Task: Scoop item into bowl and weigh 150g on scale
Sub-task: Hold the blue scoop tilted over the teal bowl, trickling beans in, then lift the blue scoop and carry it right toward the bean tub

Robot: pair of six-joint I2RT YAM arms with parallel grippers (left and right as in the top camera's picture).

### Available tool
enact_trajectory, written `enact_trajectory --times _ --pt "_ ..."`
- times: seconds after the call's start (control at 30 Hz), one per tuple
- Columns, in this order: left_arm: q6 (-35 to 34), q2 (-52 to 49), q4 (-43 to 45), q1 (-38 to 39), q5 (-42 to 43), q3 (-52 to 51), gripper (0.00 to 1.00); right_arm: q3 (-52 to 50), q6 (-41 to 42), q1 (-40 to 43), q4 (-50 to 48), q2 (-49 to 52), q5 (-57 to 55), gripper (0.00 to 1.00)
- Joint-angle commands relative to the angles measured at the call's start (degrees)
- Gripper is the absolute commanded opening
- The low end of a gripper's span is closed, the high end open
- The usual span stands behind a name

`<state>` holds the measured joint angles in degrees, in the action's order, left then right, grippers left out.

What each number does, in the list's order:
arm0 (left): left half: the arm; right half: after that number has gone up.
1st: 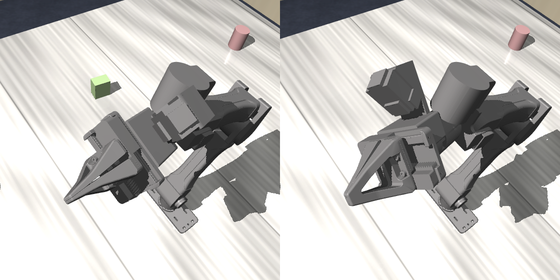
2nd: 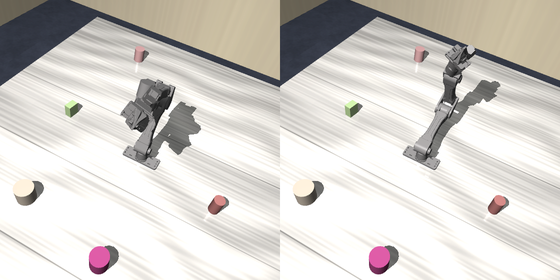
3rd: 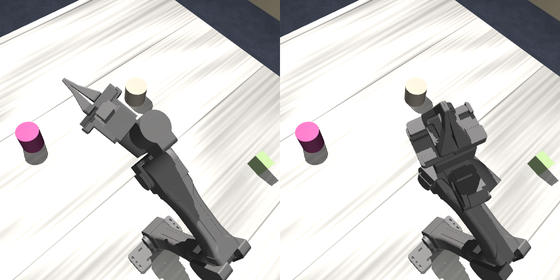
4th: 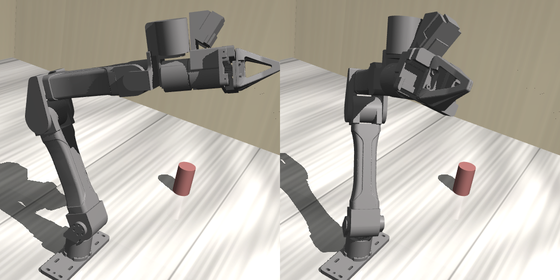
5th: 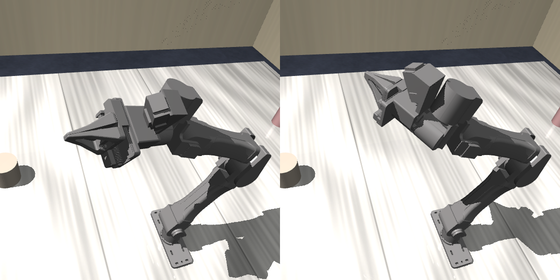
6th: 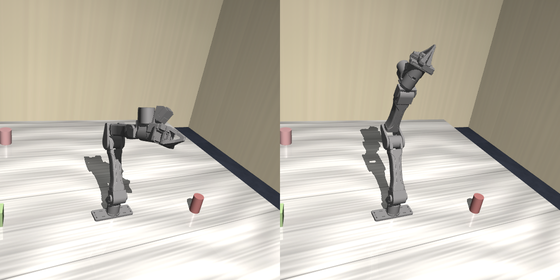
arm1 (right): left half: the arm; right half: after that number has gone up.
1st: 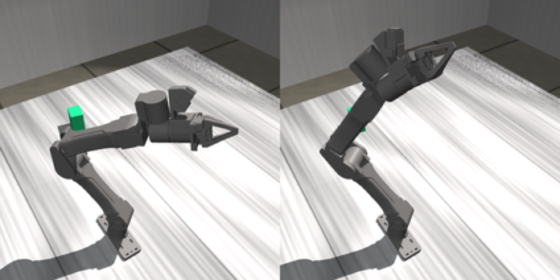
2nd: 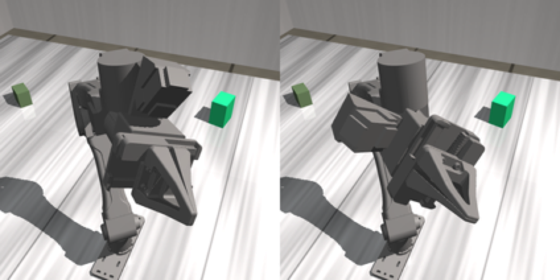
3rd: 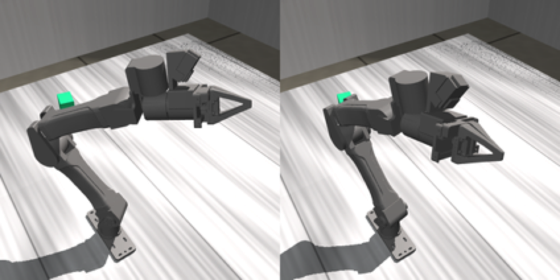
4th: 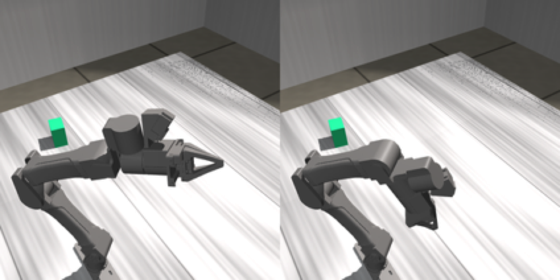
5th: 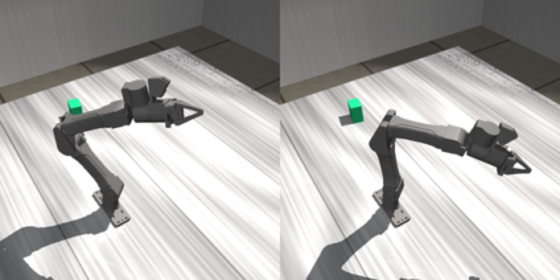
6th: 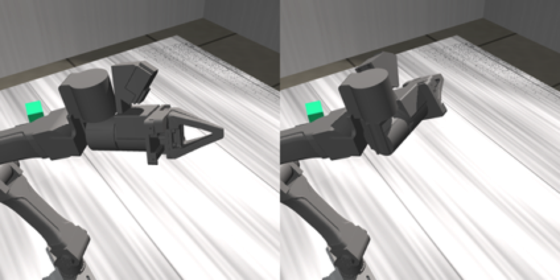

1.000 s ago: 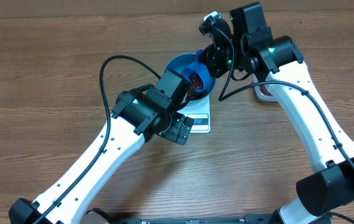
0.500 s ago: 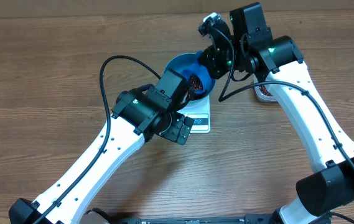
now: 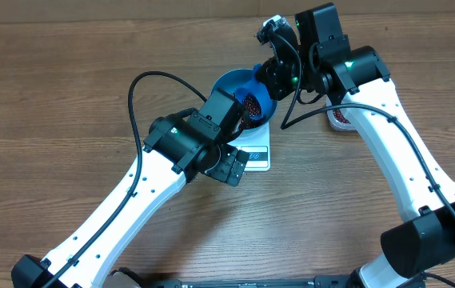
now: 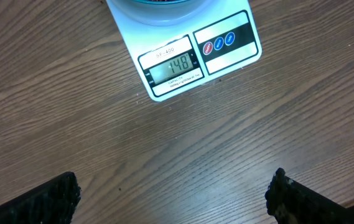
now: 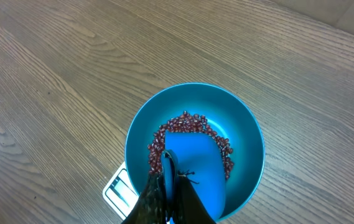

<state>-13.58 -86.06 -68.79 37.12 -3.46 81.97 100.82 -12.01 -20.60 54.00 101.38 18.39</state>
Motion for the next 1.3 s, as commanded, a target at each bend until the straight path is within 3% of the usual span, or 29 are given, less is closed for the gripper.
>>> enact_trajectory --times 0.0,0.97,1.27 --pt "-0.4 0.2 0.1 0.0 -0.3 1.1 1.0 1.3 0.5 0.4 -0.3 -1.8 -0.3 0.04" --pt "-0.4 0.2 0.1 0.0 -0.3 1.1 0.99 1.2 3.1 2.0 0.8 -1.8 2.4 0.04" --pt "-0.4 0.2 0.0 0.0 -0.3 1.1 1.0 1.2 4.8 8.8 0.9 -1.8 14.4 0.04"
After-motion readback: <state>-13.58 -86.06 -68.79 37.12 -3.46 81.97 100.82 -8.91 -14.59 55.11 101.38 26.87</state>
